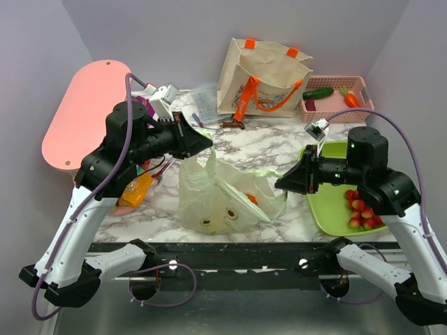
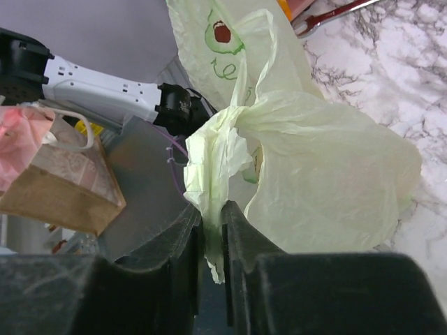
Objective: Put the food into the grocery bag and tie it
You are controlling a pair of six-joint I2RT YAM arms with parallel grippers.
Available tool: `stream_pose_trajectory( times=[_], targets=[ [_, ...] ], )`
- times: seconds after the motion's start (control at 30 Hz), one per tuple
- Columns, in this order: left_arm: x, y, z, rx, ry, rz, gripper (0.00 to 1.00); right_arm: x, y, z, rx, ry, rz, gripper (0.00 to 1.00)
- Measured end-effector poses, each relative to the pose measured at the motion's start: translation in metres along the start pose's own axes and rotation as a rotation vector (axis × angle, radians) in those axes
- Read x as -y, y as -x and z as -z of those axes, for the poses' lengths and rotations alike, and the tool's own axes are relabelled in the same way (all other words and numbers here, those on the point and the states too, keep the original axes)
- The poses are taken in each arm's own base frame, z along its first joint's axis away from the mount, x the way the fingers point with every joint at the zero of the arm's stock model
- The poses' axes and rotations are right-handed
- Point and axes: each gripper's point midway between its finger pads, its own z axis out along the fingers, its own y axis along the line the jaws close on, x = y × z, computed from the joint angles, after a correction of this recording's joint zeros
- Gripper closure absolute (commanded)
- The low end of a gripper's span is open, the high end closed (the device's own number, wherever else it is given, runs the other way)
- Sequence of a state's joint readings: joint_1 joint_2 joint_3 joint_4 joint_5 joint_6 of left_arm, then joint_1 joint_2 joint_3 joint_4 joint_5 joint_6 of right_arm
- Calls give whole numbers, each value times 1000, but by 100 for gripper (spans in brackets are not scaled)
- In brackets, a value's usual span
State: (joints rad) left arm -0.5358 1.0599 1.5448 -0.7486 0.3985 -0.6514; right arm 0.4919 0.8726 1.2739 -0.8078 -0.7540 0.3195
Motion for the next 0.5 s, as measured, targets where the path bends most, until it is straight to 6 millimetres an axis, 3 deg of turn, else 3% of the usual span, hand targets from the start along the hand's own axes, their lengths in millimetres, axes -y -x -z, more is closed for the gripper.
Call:
stream_pose_trajectory(
  times=[0.23,0.37,0.5],
  targets=[
    [9,-4,1,-30,-51,-17,100,4,14,-11,16,7,-15,99],
    [23,-8,-1,-76,-140,-33,100,1,44,-15,58,8,0,99],
    [44,-1,-4,-115,-244,-62,100,-6,87,-16,135,-7,49,99]
  ],
)
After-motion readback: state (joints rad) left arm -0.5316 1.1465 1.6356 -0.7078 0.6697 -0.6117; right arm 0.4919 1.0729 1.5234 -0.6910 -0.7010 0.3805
